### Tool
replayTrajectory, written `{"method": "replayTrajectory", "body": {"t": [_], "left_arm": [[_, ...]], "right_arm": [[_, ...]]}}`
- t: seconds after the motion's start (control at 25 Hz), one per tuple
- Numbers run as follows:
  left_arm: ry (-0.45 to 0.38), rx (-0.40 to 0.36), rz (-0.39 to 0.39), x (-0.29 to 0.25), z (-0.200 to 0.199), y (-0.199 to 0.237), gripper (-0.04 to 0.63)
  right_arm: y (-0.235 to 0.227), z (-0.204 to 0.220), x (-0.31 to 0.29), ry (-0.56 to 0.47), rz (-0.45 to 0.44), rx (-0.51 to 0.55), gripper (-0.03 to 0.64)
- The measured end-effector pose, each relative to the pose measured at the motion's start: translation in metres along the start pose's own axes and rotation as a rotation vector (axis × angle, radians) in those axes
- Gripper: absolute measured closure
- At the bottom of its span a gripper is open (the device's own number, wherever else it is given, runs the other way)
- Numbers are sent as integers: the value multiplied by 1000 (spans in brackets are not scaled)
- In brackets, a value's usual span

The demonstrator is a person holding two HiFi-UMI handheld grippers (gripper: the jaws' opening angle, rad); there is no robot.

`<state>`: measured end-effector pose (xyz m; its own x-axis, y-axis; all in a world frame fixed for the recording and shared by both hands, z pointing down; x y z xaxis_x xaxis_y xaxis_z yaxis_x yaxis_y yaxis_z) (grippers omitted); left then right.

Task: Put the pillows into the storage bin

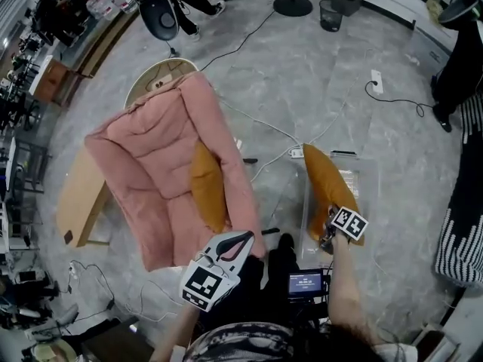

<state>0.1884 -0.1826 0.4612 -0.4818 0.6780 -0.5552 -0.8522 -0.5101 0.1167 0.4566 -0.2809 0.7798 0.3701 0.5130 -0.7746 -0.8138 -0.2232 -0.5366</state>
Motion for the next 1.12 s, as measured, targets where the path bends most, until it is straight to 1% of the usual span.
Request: {"method": "replayTrajectory", "body": {"t": [0.08,0.16,0.24,0.48,0.64,0.84,0.92,1.04,1.12], "left_arm": [[3,13,-30,1,3,6,581],[-4,23,-57,0,1,11,581],[-19,30,-79,1,-2,16,581],[-57,57,-143,14,-4,25,581],[-66,87,-196,31,6,36,581],[-91,118,-263,68,26,62,581],[-105,137,-280,85,36,78,581],[-120,157,-269,109,52,99,581],[-132,154,-241,121,58,112,581]], "right_arm": [[16,6,-8,36,-63,59,526],[32,3,-8,40,-123,95,438],[48,-5,-4,29,-176,131,413],[105,-19,13,15,-322,305,413],[165,-14,24,21,-449,416,413],[258,13,38,34,-601,539,423],[298,33,42,43,-645,614,423],[350,66,45,50,-672,744,423],[376,83,38,60,-658,832,422]]}}
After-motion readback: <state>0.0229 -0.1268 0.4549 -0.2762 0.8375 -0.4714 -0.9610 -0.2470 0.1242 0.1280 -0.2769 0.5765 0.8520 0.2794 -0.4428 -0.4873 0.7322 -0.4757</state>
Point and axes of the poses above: the fingertips, and each gripper's own axes: x backward along the fingers, y to its left, z out of its underside, the point moved 2 cm from there along x, backward along the fingers, and after that the axes turned 4 degrees about -z, right-handed, at the moved point
